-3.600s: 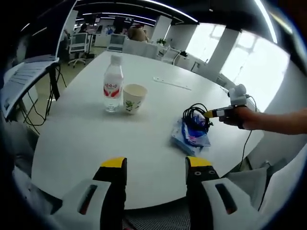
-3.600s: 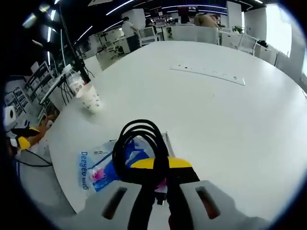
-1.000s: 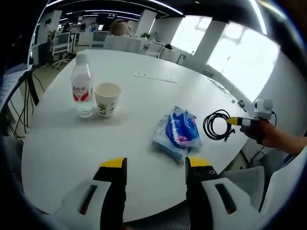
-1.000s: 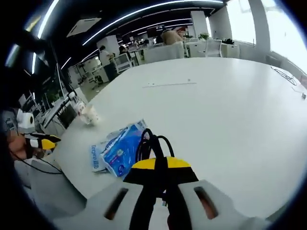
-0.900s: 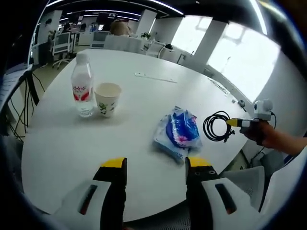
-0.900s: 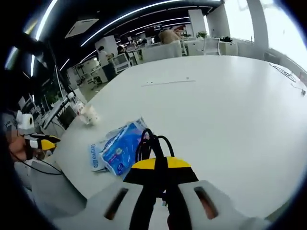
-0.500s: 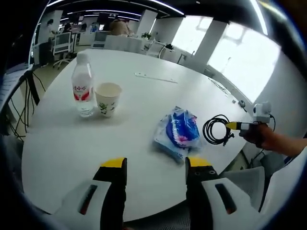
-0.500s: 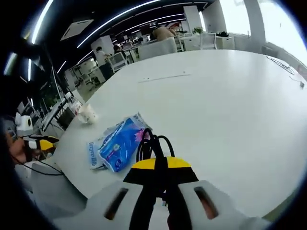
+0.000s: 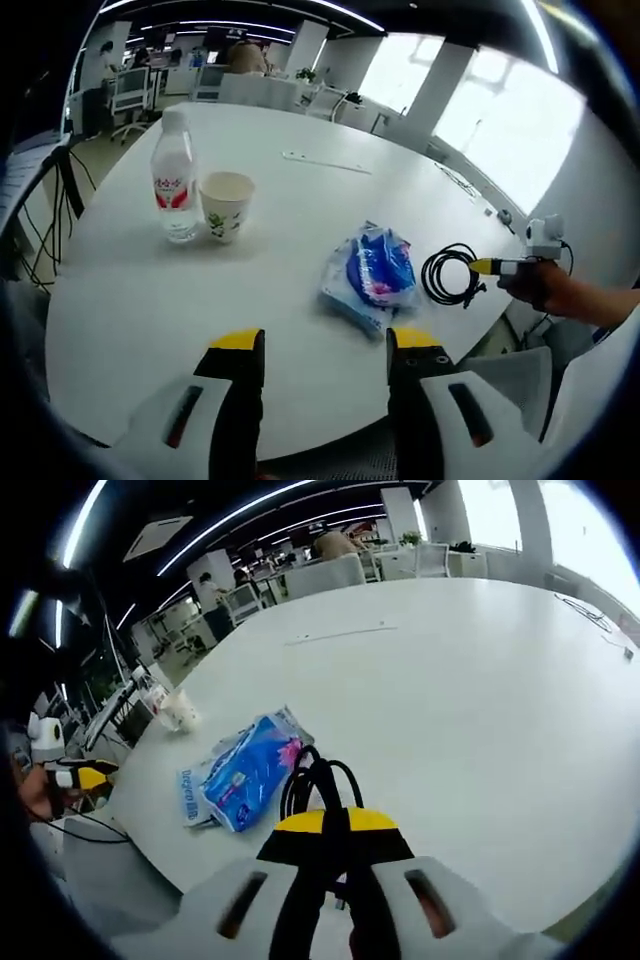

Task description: Arrange the tabletop items into an orderly group along one side of the table until the central work area is clear of visible clutter.

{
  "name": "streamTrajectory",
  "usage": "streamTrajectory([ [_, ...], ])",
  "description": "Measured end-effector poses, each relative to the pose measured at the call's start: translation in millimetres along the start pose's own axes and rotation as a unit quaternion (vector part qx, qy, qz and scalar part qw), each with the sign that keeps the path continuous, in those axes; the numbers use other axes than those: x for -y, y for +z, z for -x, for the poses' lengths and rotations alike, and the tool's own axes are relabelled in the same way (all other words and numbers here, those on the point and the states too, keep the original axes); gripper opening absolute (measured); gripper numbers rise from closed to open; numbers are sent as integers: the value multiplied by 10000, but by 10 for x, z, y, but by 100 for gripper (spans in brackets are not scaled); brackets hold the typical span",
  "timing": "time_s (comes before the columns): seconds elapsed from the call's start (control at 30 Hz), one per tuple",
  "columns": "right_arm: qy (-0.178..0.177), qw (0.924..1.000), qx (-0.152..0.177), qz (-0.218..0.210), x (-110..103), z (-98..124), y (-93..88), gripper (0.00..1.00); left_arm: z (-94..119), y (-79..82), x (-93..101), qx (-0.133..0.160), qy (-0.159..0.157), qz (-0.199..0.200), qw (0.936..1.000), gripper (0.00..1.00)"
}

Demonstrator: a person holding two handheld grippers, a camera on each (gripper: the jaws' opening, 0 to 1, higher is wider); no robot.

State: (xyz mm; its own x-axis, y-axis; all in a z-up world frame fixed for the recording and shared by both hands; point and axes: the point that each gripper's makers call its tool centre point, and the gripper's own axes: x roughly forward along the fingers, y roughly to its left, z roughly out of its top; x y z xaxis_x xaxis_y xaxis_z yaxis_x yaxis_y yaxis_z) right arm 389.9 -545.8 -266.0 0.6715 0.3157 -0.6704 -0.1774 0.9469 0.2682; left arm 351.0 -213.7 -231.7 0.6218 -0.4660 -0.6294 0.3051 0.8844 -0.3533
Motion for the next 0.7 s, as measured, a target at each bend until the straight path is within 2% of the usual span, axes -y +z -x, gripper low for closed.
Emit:
streamTrajectory([
  [0.7,-50,9971,-567,498,-28,-148,-186,3,6,23,24,25,-26,-30,10000,48],
])
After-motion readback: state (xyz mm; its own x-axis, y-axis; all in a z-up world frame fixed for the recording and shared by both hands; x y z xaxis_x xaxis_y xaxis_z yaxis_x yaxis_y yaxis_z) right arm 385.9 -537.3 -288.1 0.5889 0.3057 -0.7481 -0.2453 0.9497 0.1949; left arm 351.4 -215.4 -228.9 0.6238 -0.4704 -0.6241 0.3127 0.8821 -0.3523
